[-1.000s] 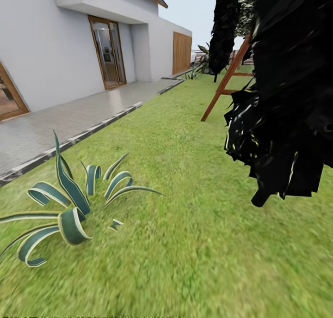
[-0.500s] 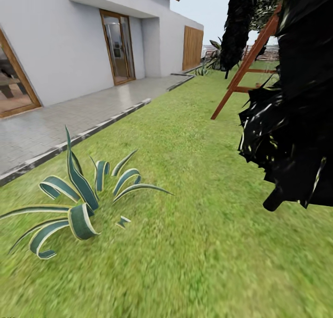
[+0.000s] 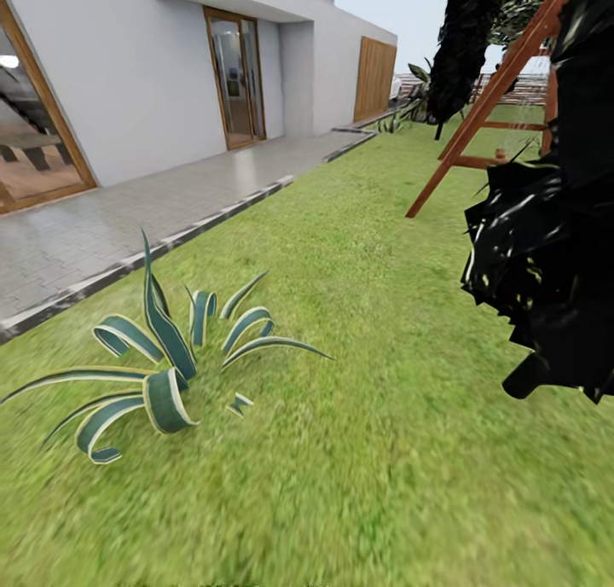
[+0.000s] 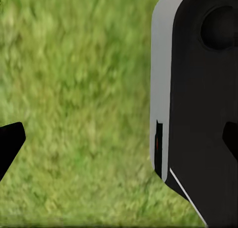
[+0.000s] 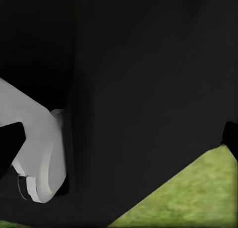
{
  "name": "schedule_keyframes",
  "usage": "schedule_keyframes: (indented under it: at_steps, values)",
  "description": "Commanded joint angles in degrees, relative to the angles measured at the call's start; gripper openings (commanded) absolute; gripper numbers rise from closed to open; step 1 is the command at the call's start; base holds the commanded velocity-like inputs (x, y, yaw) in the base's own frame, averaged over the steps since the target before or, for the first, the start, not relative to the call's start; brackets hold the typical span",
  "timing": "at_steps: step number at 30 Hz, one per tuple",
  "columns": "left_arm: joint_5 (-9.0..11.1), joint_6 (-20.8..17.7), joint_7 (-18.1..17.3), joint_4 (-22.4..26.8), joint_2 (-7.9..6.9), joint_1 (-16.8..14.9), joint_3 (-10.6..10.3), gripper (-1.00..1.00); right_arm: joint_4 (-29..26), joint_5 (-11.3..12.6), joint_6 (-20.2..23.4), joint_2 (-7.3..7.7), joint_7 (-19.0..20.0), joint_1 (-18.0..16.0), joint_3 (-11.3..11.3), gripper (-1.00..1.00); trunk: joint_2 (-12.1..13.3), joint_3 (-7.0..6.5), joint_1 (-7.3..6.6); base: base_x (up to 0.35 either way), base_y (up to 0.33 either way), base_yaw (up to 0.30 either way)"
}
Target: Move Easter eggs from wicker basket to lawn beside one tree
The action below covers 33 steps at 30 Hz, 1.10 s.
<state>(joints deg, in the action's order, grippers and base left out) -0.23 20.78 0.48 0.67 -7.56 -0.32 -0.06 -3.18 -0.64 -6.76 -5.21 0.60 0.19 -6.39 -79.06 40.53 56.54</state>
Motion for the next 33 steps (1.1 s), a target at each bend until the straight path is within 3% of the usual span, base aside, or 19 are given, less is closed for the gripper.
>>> schedule_keyframes:
  at_steps: [1, 33]
  values:
    - [-0.03, 0.18, 0.05, -0.06, 0.00, -0.03, -0.02, 1.00, -0.06, -0.08, -0.09, -0.06, 0.01, 0.01, -0.27, 1.00, 0.40, -0.06, -0.23, 0.002, 0.001, 0.129]
    - [-0.03, 0.07, 0.05, -0.14, 0.00, -0.03, 0.01, 1.00, -0.07, -0.07, -0.02, -0.41, 0.01, 0.03, -1.40, 1.00, 13.23, -3.00, -7.26, 0.000, 0.000, 0.130]
